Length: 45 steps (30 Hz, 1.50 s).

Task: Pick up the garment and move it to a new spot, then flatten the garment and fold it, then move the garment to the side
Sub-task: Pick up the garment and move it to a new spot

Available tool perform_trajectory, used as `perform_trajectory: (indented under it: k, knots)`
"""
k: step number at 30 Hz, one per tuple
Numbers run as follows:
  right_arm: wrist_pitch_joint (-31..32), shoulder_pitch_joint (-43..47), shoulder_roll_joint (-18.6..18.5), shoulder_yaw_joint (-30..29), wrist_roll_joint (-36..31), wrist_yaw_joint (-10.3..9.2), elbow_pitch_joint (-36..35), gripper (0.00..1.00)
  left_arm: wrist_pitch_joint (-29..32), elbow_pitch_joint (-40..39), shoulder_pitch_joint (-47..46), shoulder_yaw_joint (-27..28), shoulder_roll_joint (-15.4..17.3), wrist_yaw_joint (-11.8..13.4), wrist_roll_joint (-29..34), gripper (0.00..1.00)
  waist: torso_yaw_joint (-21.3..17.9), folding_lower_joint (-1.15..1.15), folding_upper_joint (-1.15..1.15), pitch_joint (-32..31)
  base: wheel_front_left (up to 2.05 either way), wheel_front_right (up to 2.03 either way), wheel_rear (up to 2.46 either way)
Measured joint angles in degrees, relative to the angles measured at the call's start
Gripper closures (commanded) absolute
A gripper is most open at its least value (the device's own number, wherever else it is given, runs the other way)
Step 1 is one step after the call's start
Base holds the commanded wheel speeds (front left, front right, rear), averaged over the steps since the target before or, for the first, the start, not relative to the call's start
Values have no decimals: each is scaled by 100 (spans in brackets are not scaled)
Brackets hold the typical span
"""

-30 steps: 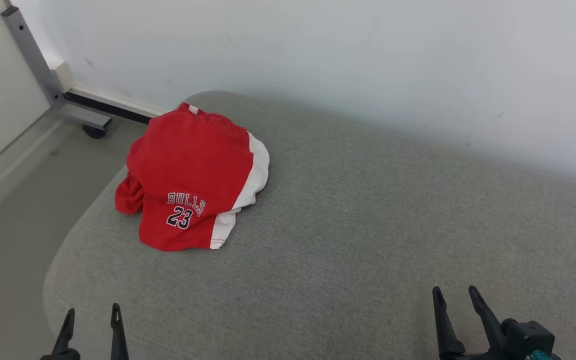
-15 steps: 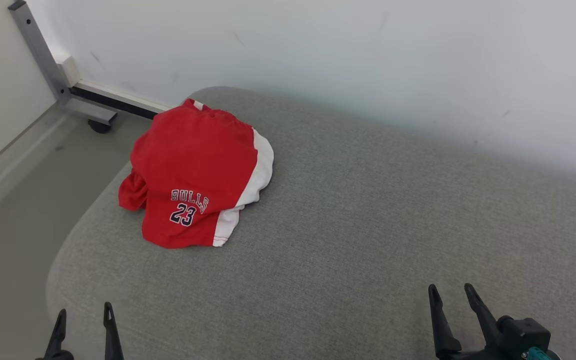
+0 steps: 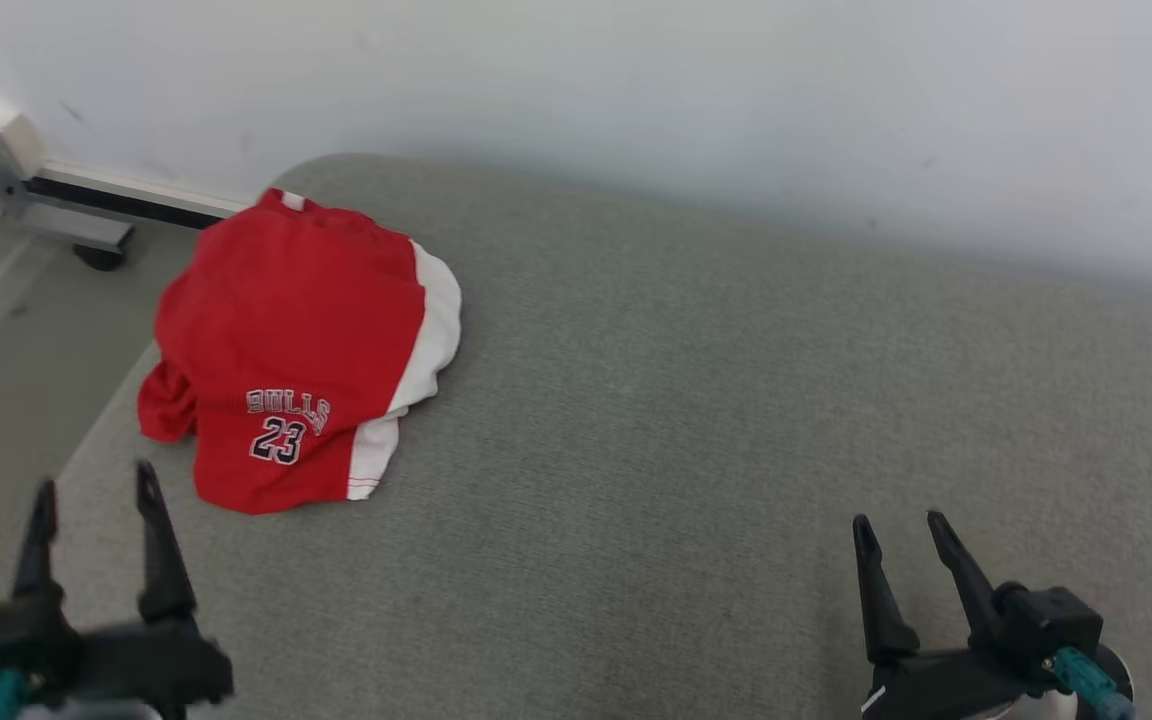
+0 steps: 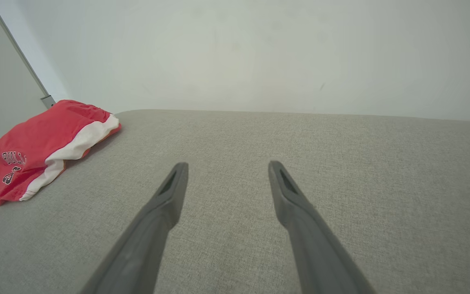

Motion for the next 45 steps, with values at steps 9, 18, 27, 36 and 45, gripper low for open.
perform_trajectory:
  k: [9,18,27,36,45]
  knots:
    - [31,-335,-1,-146,-147,0,-212,0,59,111,-1167,372,396,-55,-249,0,-453,0,0,432,0,0,0]
    - [56,-604,-19,-221,-233,0,-500,0,245,610,-2181,676,865,-167,-476,0,-965,1,1,1057,0,0,0]
    - [59,-785,-70,-249,-234,0,-738,0,504,1519,-3188,748,1273,-411,-716,0,-1409,1,1,1667,0,0,0]
    - [59,-855,-77,-285,-233,0,-850,0,837,2546,-3739,605,1502,-567,-747,0,-1698,1,1,2085,0,0,0]
    - [88,-943,-68,-271,-233,0,-920,0,1483,3861,-4040,399,1578,-771,-849,0,-1781,0,1,2208,0,0,0]
